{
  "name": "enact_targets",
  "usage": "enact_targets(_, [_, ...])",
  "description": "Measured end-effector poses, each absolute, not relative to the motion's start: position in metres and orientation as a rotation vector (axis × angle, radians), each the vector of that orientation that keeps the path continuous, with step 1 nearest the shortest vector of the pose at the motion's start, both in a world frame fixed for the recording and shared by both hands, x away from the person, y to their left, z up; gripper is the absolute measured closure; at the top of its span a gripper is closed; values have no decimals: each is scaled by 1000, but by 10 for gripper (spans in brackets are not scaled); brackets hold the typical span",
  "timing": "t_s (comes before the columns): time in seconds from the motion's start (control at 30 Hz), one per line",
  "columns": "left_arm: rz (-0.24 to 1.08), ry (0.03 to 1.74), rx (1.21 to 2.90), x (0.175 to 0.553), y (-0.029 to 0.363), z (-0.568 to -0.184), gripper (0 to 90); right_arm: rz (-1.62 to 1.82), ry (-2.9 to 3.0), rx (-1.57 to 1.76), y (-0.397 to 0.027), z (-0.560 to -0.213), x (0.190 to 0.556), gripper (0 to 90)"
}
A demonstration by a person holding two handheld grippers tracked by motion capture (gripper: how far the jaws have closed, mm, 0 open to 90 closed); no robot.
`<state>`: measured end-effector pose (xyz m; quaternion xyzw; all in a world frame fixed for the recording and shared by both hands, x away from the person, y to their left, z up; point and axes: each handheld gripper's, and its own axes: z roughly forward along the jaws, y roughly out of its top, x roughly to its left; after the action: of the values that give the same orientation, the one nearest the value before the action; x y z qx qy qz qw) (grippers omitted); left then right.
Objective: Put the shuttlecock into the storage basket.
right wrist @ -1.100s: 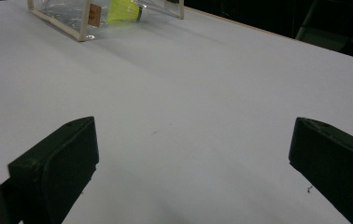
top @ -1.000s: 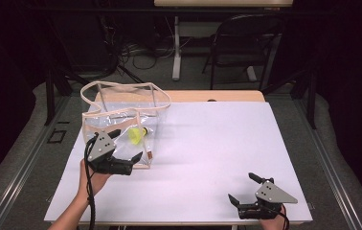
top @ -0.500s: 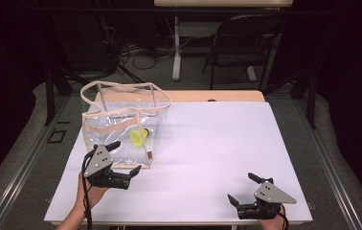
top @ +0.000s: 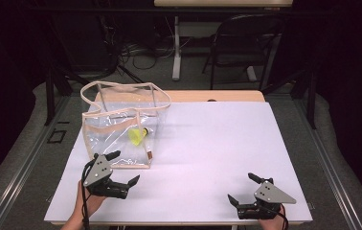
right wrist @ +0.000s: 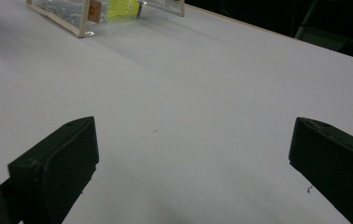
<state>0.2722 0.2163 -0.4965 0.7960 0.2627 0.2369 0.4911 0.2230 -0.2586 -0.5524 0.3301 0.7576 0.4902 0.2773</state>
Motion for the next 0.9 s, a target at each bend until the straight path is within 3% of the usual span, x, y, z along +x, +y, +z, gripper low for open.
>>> enact_targets(0.9, [488, 659, 1932, 252, 219, -553, 0, 1308, 2038, 885, -258, -553, 224, 11])
